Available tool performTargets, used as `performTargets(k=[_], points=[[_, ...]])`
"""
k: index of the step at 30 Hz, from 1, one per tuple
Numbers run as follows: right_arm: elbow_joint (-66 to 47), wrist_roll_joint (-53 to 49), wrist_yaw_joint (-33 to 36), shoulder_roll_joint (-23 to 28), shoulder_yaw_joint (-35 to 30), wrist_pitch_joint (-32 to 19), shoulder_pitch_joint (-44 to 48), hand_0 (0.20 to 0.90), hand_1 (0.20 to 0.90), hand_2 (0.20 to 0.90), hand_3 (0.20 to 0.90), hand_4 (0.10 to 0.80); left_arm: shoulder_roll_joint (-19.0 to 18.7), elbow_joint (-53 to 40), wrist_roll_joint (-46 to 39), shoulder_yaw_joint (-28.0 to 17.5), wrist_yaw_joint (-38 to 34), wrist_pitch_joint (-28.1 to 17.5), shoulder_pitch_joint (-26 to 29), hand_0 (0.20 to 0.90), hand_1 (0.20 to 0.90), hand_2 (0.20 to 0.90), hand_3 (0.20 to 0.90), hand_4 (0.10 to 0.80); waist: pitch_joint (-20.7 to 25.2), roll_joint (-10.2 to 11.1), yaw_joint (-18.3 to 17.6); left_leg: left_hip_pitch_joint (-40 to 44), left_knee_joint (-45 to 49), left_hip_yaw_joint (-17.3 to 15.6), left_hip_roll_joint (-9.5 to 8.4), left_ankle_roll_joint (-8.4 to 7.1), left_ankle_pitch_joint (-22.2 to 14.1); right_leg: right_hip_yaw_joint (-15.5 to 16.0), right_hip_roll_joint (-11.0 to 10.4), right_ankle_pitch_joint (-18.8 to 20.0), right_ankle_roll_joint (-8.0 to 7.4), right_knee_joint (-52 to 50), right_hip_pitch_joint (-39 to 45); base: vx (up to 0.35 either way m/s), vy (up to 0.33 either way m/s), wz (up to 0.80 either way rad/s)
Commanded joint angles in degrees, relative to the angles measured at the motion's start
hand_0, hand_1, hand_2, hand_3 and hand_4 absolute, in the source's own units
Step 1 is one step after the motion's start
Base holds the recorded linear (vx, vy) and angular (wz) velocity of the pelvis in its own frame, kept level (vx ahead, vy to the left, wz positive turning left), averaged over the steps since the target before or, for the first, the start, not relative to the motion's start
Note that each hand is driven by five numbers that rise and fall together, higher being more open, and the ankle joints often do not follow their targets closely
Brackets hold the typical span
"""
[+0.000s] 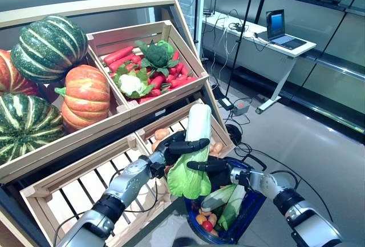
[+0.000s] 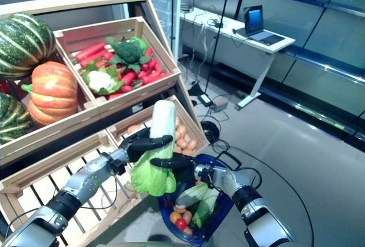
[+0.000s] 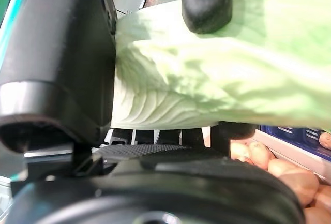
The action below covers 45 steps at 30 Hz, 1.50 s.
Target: Put vegetables into the basket
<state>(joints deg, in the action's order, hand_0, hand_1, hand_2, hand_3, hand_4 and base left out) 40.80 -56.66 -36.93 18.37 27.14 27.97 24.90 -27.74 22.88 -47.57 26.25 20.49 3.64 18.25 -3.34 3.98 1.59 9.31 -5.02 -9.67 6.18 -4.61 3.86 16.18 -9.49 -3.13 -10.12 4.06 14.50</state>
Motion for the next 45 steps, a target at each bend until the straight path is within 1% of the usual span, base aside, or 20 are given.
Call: performTargets(k=[1, 2, 3, 4, 5, 8, 16, 28, 37, 41, 44, 45], points=[[1.1, -3.3, 1.0, -5.2, -0.4, -2.2, 5.3, 0.300, 0.300, 0.300, 0.300, 0.400, 8.8, -9.9, -5.5, -0.2, 6.9, -5.0, 10.2, 0.300, 0.300, 0.300, 0.300, 0.400, 1.9, -2.3, 1.1, -0.1, 0.0, 2.1, 1.21, -0.25, -2.8, -1.2, -1.2, 6.3, 3.07, 0.9, -3.2, 0.000, 0.000, 0.00], [1.1, -3.1, 1.3, -5.0, -0.6, -2.6, 5.2, 0.300, 0.300, 0.300, 0.300, 0.400, 8.7, -9.7, -5.0, -0.4, 6.8, -4.7, 10.0, 0.300, 0.300, 0.300, 0.300, 0.400, 1.8, -2.3, 1.0, 0.0, 0.0, 2.1, 1.23, -0.25, -2.8, -1.2, -1.2, 6.4, 3.06, 0.9, -3.2, 0.000, 0.000, 0.00], [1.2, -3.1, 1.6, -4.8, -0.8, -2.9, 5.0, 0.300, 0.300, 0.300, 0.300, 0.400, 8.6, -9.4, -4.6, -0.4, 6.9, -4.4, 9.8, 0.413, 0.413, 0.413, 0.413, 0.475, 1.8, -2.3, 1.0, 0.1, 0.0, 2.1, 1.24, -0.27, -2.8, -1.2, -1.2, 6.4, 3.05, 0.9, -3.2, 0.000, 0.000, 0.00], [1.4, -3.2, 2.0, -4.4, -1.2, -3.3, 4.5, 0.300, 0.300, 0.300, 0.300, 0.400, 8.1, -8.9, -4.2, -0.6, 6.6, -4.1, 9.4, 0.827, 0.827, 0.827, 0.827, 0.751, 1.8, -2.3, 1.0, 0.1, 0.0, 2.1, 1.23, -0.28, -2.8, -1.3, -1.2, 6.4, 3.01, 0.9, -3.2, 0.000, 0.000, 0.00], [1.5, -3.2, 2.2, -4.3, -1.3, -3.5, 4.4, 0.300, 0.300, 0.300, 0.300, 0.400, 8.0, -8.7, -4.1, -0.7, 6.6, -4.1, 9.3, 0.900, 0.900, 0.900, 0.900, 0.800, 1.8, -2.3, 1.0, 0.1, 0.0, 2.1, 1.23, -0.28, -2.8, -1.3, -1.2, 6.4, 3.00, 0.9, -3.2, 0.000, 0.000, 0.00], [2.0, -2.7, 3.1, -3.1, -2.4, -4.8, 3.4, 0.300, 0.300, 0.300, 0.300, 0.400, 7.2, -7.9, -3.1, -1.9, 6.0, -3.3, 8.5, 0.900, 0.900, 0.900, 0.900, 0.800, 1.8, -2.4, 0.9, 0.1, 0.0, 1.8, 1.33, -0.28, -2.8, -1.3, -1.2, 6.4, 2.95, 0.9, -3.2, 0.000, 0.000, 0.00], [3.5, -4.1, 6.4, 0.5, -7.6, -7.7, -0.8, 0.300, 0.300, 0.300, 0.300, 0.400, 4.0, -5.1, 0.4, -6.0, 4.8, -4.1, 5.4, 0.900, 0.900, 0.900, 0.900, 0.800, 1.4, -2.6, 0.6, 0.0, 0.0, 1.3, 1.60, -0.42, -2.5, -1.4, -1.3, 6.7, 2.75, 0.9, -3.5, -0.001, 0.000, -0.01], [9.3, -5.1, 5.6, 4.6, -17.2, -11.3, -7.1, 0.300, 0.300, 0.300, 0.300, 0.400, -0.9, 1.4, 2.4, -13.7, 5.3, -6.2, 2.8, 0.900, 0.900, 0.900, 0.900, 0.800, 0.8, -3.0, 0.0, 0.1, 0.0, 0.5, 1.97, -0.63, -2.5, -1.4, -1.3, 6.6, 2.49, 0.9, -3.7, 0.000, 0.000, -0.02], [12.0, -7.1, 7.1, 5.9, -21.8, -14.4, -8.2, 0.300, 0.300, 0.300, 0.300, 0.400, -1.2, 4.3, 1.7, -16.5, 4.0, -8.1, 2.2, 0.900, 0.900, 0.900, 0.900, 0.800, 0.1, -3.2, -0.4, 0.1, 0.0, 0.5, 2.18, -0.94, -2.6, -1.6, -1.2, 6.4, 2.47, 0.9, -3.8, 0.002, -0.002, -0.02], [12.6, -7.3, 9.2, 5.5, -23.7, -16.0, -8.8, 0.300, 0.300, 0.300, 0.300, 0.400, -0.4, 5.3, 3.8, -17.2, 1.7, -11.3, 1.1, 0.900, 0.900, 0.900, 0.900, 0.800, -0.1, -3.3, -0.3, 0.4, 0.0, 0.6, 2.20, -0.98, -2.8, -1.6, -1.1, 6.3, 2.52, 0.9, -3.7, 0.005, -0.003, -0.01], [13.8, -6.9, 11.4, 5.0, -24.9, -17.3, -8.8, 0.300, 0.300, 0.300, 0.300, 0.400, 1.0, 5.2, 5.2, -17.4, -0.4, -12.9, -0.3, 0.900, 0.900, 0.900, 0.900, 0.800, -0.3, -3.2, 0.1, 0.5, 0.0, 0.8, 2.16, -0.92, -3.0, -1.5, -1.0, 6.1, 2.65, 0.9, -3.5, 0.010, -0.013, 0.00], [14.5, -6.2, 13.3, 4.4, -25.4, -18.5, -8.6, 0.300, 0.300, 0.300, 0.300, 0.400, 2.3, 5.2, 6.3, -17.0, -1.7, -14.2, -1.7, 0.900, 0.900, 0.900, 0.900, 0.800, -0.5, -3.2, 0.4, 0.6, 0.0, 0.9, 2.14, -0.86, -3.0, -1.4, -1.0, 6.2, 2.72, 0.9, -3.4, 0.030, -0.031, 0.00]])
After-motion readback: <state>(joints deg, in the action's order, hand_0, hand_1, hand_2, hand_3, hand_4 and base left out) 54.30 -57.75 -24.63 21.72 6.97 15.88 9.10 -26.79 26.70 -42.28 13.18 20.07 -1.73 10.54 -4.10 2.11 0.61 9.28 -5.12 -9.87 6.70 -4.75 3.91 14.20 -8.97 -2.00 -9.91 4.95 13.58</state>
